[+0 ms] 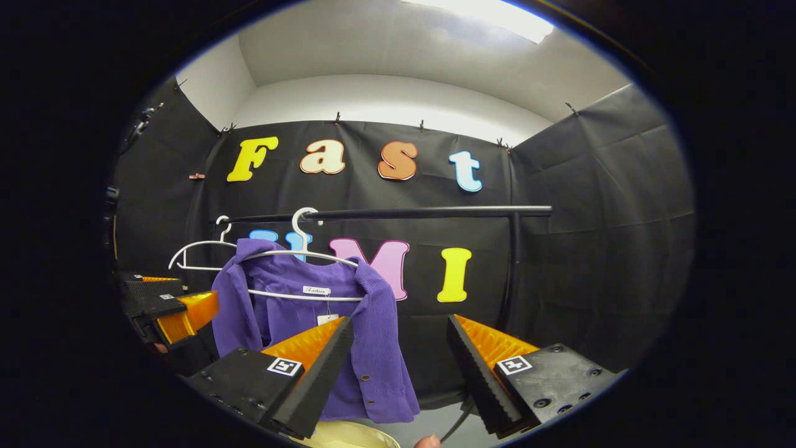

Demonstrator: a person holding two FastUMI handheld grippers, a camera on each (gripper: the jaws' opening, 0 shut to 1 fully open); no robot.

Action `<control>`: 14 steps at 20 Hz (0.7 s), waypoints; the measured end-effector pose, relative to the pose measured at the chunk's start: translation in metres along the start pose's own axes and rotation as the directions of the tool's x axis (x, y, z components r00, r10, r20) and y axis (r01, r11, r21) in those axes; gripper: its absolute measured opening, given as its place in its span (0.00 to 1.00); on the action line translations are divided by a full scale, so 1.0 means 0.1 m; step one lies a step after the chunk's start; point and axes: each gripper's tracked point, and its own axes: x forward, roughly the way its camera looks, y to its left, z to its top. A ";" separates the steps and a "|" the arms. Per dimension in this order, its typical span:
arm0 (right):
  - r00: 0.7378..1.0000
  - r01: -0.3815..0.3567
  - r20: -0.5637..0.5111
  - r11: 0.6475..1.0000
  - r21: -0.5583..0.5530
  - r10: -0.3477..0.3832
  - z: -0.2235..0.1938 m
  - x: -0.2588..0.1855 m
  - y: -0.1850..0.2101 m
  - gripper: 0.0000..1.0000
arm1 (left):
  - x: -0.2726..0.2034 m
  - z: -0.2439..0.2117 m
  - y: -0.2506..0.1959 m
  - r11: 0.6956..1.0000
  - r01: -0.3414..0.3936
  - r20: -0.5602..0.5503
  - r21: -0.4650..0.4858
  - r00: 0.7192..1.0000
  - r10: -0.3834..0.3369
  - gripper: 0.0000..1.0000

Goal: Grasp the clothes on the hanger with both hands and then place them into the laundry hamper below.

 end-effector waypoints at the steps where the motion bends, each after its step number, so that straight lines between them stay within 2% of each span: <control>1: 1.000 -0.018 -0.006 1.000 0.005 0.018 -0.07 0.11 0.01 0.96 | 0.17 -0.03 -0.02 1.000 -0.015 -0.010 0.000 1.000 0.015 0.96; 3: 0.999 -0.050 -0.010 0.999 0.020 0.050 -0.19 0.32 0.03 0.96 | 0.48 -0.05 0.01 0.998 -0.062 -0.008 0.005 0.998 0.062 0.96; 6: 0.996 -0.083 -0.022 0.996 0.040 0.084 -0.36 0.64 0.03 0.98 | 0.79 -0.05 0.15 0.986 -0.152 0.012 0.074 0.988 0.152 0.96; 10: 0.992 -0.120 -0.025 0.991 0.065 0.122 -0.55 0.84 -0.01 0.98 | 1.07 -0.10 0.25 0.971 -0.207 0.026 0.118 0.978 0.206 0.96; 11: 0.991 -0.133 -0.020 0.989 0.064 0.135 -0.58 0.92 0.03 0.98 | 1.09 -0.10 0.29 0.969 -0.222 0.027 0.109 0.975 0.220 0.87; 12: 0.989 -0.146 -0.017 0.987 0.065 0.148 -0.60 1.00 0.08 0.98 | 1.11 -0.10 0.32 0.966 -0.239 0.032 0.103 0.971 0.237 0.84; 14: 0.985 -0.170 -0.003 0.982 0.079 0.171 -0.58 1.25 0.27 0.98 | 1.14 -0.12 0.38 0.959 -0.262 0.027 0.107 0.965 0.260 0.62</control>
